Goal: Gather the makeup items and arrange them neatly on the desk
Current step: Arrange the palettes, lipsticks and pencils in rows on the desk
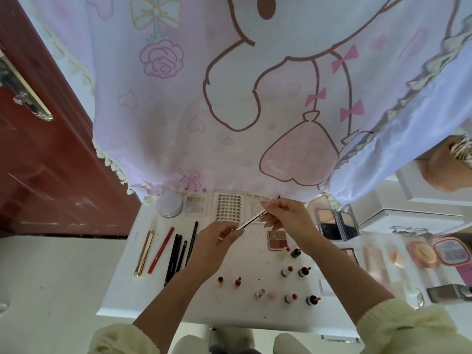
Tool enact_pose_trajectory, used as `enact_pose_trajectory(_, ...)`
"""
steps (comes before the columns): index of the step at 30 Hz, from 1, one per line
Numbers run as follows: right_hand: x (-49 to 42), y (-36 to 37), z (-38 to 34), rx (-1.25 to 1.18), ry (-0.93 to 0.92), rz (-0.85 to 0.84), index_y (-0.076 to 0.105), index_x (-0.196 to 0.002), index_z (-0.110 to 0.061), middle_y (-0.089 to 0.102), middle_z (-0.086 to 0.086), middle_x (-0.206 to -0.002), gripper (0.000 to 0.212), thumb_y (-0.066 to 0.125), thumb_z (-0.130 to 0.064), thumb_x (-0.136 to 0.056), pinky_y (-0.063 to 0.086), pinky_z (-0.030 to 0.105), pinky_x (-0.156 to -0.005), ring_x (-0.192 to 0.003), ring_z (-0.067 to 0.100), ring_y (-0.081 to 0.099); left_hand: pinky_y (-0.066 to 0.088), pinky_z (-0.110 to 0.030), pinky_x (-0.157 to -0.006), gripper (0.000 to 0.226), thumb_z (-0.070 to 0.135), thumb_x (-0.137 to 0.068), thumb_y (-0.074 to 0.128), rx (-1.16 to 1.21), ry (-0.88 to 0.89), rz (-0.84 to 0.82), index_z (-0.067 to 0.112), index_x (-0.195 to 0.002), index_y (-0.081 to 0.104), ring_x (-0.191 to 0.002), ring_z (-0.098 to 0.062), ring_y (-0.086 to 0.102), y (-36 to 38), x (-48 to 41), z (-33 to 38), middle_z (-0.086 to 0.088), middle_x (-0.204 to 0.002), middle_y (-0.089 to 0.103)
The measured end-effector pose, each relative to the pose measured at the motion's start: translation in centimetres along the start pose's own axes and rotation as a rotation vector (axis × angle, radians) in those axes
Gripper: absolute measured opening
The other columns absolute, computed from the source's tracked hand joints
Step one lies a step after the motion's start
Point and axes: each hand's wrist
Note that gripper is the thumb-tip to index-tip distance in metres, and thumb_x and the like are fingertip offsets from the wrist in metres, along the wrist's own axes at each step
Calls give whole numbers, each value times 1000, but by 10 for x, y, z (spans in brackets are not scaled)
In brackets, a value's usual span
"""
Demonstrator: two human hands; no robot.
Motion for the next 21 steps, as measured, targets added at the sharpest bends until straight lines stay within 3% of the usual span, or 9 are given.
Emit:
enact_pose_trajectory(3, 2, -2, 0, -156, 63, 19, 66, -87, 1, 71, 12, -70, 16, 65, -14, -91, 53, 23, -57, -58, 18, 63, 49, -16, -67, 11, 36, -93, 57, 108, -54, -22, 29, -87, 65, -61, -2, 59, -2, 0, 1, 4, -68, 65)
enact_pose_trajectory(5, 3, -4, 1, -201, 97, -8, 66, -90, 6, 71, 15, -73, 15, 65, -10, -90, 55, 24, -58, -59, 19, 65, 53, -29, -73, 14, 34, -93, 58, 194, -114, 10, 24, -86, 65, -61, -8, 59, -5, -3, 2, 1, -63, 64)
enact_pose_trajectory(7, 6, -6, 4, -173, 137, -89, 67, -90, 5, 72, 15, -75, 12, 64, -6, -89, 55, 25, -60, -59, 18, 66, 56, -37, -78, 22, 34, -92, 60, 340, -191, 106, 14, -85, 68, -65, -14, 61, -8, -8, 2, 1, -62, 65)
enact_pose_trajectory(11, 15, 0, 16, -56, 176, -285, 68, -95, 6, 73, 16, -81, 21, 66, -14, -88, 56, 23, -61, -63, 18, 67, 54, -36, -81, 31, 31, -89, 65, 682, -327, 227, 1, -88, 70, -68, -17, 56, -12, -17, 11, -1, -63, 60)
enact_pose_trajectory(15, 18, 5, 22, -81, 208, -363, 66, -102, 8, 73, 18, -89, 40, 68, -28, -83, 56, 25, -65, -70, 21, 69, 50, -31, -75, 31, 37, -91, 62, 521, -237, 144, 9, -88, 74, -72, -18, 58, -4, -16, 18, -5, -72, 66)
enact_pose_trajectory(18, 20, 1, 23, 30, 214, -428, 70, -101, 2, 74, 16, -92, 32, 66, -28, -89, 55, 24, -68, -73, 19, 68, 55, -26, -80, 29, 31, -100, 47, 573, -221, 10, 10, -100, 67, -91, -19, 69, -3, -13, 21, -6, -92, 74)
enact_pose_trajectory(21, 16, -5, 18, 153, 149, -233, 74, -94, -7, 72, 7, -76, 21, 65, -26, -91, 47, 22, -59, -59, 12, 58, 57, -28, -70, 27, 31, -104, 36, 581, -202, 14, 10, -101, 53, -73, -22, 71, -3, -10, 26, -10, -76, 71)
Point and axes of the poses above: each hand's wrist, its own x-axis away from the middle knuckle, its own y-axis out of the palm, z = x × y
